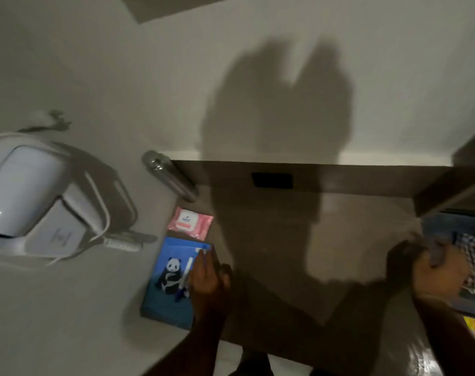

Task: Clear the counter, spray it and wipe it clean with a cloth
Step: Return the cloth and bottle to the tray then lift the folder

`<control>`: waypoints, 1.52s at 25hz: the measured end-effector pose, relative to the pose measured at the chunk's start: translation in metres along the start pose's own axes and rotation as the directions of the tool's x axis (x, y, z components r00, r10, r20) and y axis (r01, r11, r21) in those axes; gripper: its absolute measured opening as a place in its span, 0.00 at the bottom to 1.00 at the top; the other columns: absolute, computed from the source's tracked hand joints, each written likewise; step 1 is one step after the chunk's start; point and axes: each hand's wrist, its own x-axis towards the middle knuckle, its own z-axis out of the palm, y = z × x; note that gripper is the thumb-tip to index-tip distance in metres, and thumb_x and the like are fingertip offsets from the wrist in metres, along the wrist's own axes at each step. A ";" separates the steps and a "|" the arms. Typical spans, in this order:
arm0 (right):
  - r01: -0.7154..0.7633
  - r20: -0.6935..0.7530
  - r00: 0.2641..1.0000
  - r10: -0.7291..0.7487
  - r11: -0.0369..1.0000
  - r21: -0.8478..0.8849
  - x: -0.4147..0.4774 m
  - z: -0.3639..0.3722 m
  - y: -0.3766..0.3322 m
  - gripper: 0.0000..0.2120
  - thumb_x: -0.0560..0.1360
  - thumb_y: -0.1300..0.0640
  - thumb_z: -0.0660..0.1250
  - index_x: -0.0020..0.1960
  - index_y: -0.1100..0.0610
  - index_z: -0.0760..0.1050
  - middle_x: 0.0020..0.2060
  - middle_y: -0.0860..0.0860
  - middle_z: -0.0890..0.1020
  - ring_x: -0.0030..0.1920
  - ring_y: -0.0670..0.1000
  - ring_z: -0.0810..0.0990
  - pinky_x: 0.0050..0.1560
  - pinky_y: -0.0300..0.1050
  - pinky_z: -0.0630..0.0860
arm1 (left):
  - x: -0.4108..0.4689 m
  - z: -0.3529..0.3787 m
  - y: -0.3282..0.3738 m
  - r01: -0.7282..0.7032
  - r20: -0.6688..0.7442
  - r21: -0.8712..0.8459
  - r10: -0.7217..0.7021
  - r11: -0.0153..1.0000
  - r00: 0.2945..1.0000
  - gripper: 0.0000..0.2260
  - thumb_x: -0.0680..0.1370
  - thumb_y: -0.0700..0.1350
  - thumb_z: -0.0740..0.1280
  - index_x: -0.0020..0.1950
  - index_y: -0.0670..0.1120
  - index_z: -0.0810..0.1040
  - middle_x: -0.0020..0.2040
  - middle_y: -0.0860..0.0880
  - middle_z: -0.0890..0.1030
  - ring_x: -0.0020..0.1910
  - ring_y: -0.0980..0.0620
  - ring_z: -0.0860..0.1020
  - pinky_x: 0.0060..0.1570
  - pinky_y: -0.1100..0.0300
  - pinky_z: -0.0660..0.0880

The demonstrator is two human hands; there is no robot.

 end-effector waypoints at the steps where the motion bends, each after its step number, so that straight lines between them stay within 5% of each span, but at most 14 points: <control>1: 0.055 0.044 0.997 -0.058 0.997 0.063 -0.037 0.021 -0.020 0.16 0.79 0.54 0.59 0.60 0.61 0.77 0.55 0.66 0.81 0.56 0.66 0.80 0.62 0.59 0.75 | 0.006 -0.003 -0.022 0.080 -0.010 -0.015 -0.080 0.997 0.997 0.24 0.78 0.43 0.73 0.72 0.35 0.76 0.69 0.34 0.80 0.67 0.35 0.81 0.65 0.41 0.79; 3: 0.149 0.242 0.950 -0.199 0.966 0.210 -0.118 0.070 -0.063 0.11 0.80 0.65 0.63 0.60 0.65 0.79 0.56 0.68 0.82 0.58 0.68 0.80 0.65 0.59 0.75 | 0.017 -0.009 -0.067 0.282 0.071 -0.081 -0.277 0.956 0.958 0.27 0.76 0.43 0.74 0.74 0.39 0.75 0.70 0.37 0.79 0.70 0.37 0.78 0.69 0.42 0.76; 6: 0.132 0.598 0.757 -0.264 0.958 0.257 -0.223 0.139 -0.124 0.09 0.79 0.75 0.64 0.55 0.71 0.82 0.56 0.67 0.84 0.60 0.68 0.82 0.65 0.39 0.75 | 0.029 -0.012 -0.117 0.467 0.285 -0.024 -0.442 0.884 0.850 0.25 0.79 0.49 0.71 0.75 0.47 0.73 0.71 0.44 0.79 0.71 0.41 0.77 0.71 0.43 0.75; 9: 0.140 0.855 0.509 -0.101 0.990 0.033 -0.299 0.192 -0.174 0.12 0.84 0.60 0.65 0.64 0.61 0.80 0.59 0.60 0.84 0.63 0.61 0.82 0.68 0.52 0.76 | 0.036 -0.010 -0.141 0.464 0.380 -0.071 -0.406 0.883 0.831 0.17 0.80 0.52 0.71 0.67 0.50 0.79 0.64 0.47 0.82 0.65 0.44 0.80 0.66 0.48 0.78; 11: 0.167 0.911 0.413 0.013 0.982 -0.090 -0.333 0.215 -0.202 0.16 0.85 0.47 0.62 0.67 0.54 0.78 0.61 0.55 0.84 0.62 0.57 0.83 0.68 0.54 0.77 | 0.039 -0.009 -0.145 0.390 0.461 -0.115 -0.298 0.914 0.836 0.11 0.82 0.51 0.67 0.63 0.49 0.80 0.61 0.48 0.83 0.62 0.47 0.81 0.64 0.54 0.77; 14: 0.055 0.903 0.422 0.081 0.992 -0.114 -0.355 0.233 -0.225 0.19 0.85 0.42 0.60 0.57 0.54 0.83 0.46 0.49 0.88 0.44 0.48 0.86 0.45 0.42 0.81 | 0.036 -0.011 -0.141 0.309 0.555 -0.220 -0.142 0.925 0.820 0.09 0.85 0.52 0.62 0.57 0.51 0.80 0.55 0.51 0.82 0.57 0.51 0.82 0.64 0.54 0.77; 16: 0.084 0.883 0.464 0.072 0.989 -0.125 -0.358 0.236 -0.229 0.20 0.85 0.45 0.60 0.58 0.59 0.83 0.49 0.54 0.88 0.39 0.49 0.83 0.37 0.37 0.77 | 0.036 -0.014 -0.144 0.231 0.577 -0.230 -0.059 0.945 0.814 0.11 0.84 0.55 0.63 0.57 0.51 0.80 0.56 0.51 0.84 0.56 0.53 0.82 0.63 0.55 0.77; 20: 0.054 0.894 0.426 0.137 0.983 -0.176 -0.357 0.231 -0.227 0.16 0.85 0.54 0.62 0.65 0.64 0.79 0.59 0.61 0.85 0.48 0.54 0.81 0.44 0.40 0.79 | 0.036 -0.015 -0.161 0.203 0.607 -0.296 0.020 0.933 0.794 0.13 0.83 0.58 0.64 0.60 0.53 0.81 0.59 0.52 0.84 0.59 0.55 0.80 0.68 0.51 0.76; 22: 0.038 0.865 0.480 0.145 0.982 -0.186 -0.358 0.236 -0.228 0.16 0.85 0.57 0.62 0.68 0.64 0.75 0.60 0.64 0.83 0.53 0.59 0.82 0.56 0.49 0.81 | 0.032 -0.012 -0.178 0.133 0.472 -0.216 -0.016 0.967 0.881 0.19 0.81 0.58 0.66 0.69 0.52 0.77 0.67 0.52 0.80 0.68 0.53 0.77 0.73 0.51 0.72; 25: -0.012 0.824 0.549 0.142 0.987 -0.162 -0.361 0.243 -0.223 0.17 0.85 0.57 0.61 0.72 0.63 0.72 0.64 0.63 0.81 0.63 0.63 0.81 0.67 0.59 0.78 | 0.029 -0.018 -0.195 0.332 0.242 -0.148 -0.291 0.931 0.925 0.27 0.81 0.58 0.67 0.78 0.49 0.69 0.76 0.47 0.74 0.75 0.47 0.72 0.77 0.50 0.68; 28: 0.023 0.829 0.544 0.128 0.986 -0.167 -0.364 0.245 -0.218 0.19 0.84 0.57 0.64 0.74 0.61 0.71 0.66 0.62 0.79 0.66 0.63 0.79 0.70 0.61 0.75 | 0.036 -0.019 -0.177 0.512 0.308 -0.206 -0.441 0.834 0.843 0.32 0.83 0.61 0.62 0.82 0.45 0.63 0.81 0.42 0.67 0.80 0.43 0.67 0.79 0.45 0.64; 32: -0.053 0.808 0.567 0.159 0.986 -0.156 -0.365 0.244 -0.211 0.18 0.84 0.54 0.64 0.71 0.60 0.75 0.65 0.61 0.81 0.65 0.62 0.80 0.69 0.60 0.77 | 0.058 -0.028 -0.164 0.571 0.308 -0.141 -0.512 0.809 0.802 0.35 0.81 0.64 0.63 0.79 0.42 0.66 0.75 0.39 0.72 0.74 0.41 0.72 0.74 0.48 0.69; 35: 0.004 0.816 0.564 0.126 0.988 -0.155 -0.361 0.239 -0.205 0.18 0.85 0.52 0.62 0.72 0.58 0.74 0.66 0.59 0.80 0.66 0.60 0.79 0.70 0.61 0.76 | 0.060 -0.036 -0.165 0.491 0.298 0.061 -0.485 0.869 0.822 0.30 0.80 0.67 0.62 0.68 0.42 0.74 0.64 0.41 0.78 0.62 0.44 0.79 0.62 0.51 0.76; 38: 0.128 0.826 0.560 0.065 0.978 -0.164 -0.352 0.229 -0.200 0.19 0.84 0.53 0.64 0.72 0.59 0.75 0.67 0.60 0.80 0.68 0.60 0.79 0.71 0.58 0.75 | 0.054 -0.034 -0.166 0.433 0.287 -0.012 -0.411 0.902 0.865 0.26 0.78 0.62 0.70 0.59 0.39 0.77 0.57 0.38 0.80 0.54 0.38 0.81 0.54 0.48 0.78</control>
